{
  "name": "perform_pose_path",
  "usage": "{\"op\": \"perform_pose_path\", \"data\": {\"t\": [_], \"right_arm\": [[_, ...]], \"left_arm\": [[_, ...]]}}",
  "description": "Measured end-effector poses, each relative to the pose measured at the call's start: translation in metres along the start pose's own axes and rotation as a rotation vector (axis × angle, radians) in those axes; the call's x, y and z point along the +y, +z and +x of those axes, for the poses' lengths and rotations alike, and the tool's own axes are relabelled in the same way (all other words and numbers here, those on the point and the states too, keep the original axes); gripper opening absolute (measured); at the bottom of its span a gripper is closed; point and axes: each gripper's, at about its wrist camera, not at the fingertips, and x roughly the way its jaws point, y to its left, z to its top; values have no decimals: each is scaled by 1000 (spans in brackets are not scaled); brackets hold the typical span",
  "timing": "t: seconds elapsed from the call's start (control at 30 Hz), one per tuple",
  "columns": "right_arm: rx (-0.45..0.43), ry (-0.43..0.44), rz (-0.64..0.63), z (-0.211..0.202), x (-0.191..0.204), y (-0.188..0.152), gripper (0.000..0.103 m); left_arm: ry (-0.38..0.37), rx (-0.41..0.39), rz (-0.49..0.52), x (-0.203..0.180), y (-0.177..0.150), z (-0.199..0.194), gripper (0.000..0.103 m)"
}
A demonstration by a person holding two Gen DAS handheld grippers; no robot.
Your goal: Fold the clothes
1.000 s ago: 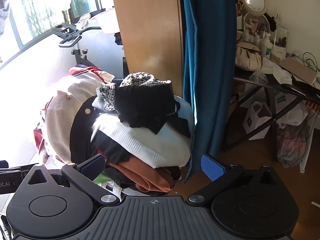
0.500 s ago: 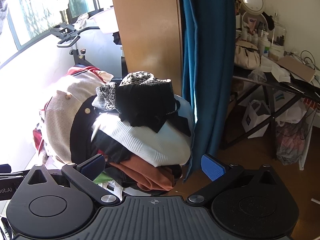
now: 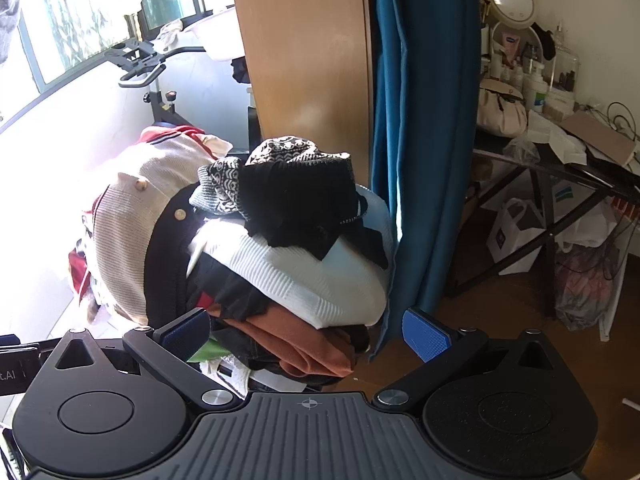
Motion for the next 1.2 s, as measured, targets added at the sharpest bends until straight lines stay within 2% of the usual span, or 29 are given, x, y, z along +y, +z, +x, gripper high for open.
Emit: {"op": "perform_pose_path", "data": {"t": [0.8,1.2], "right_arm": [[17,-1,41,-8,-15,-8,102],[32,6,-6,-3,-6,-7,102]], "left_arm": [[-6,18,24,-13,-8,-4,103],[-6,15,-29,-3,-11,-4,103]]}}
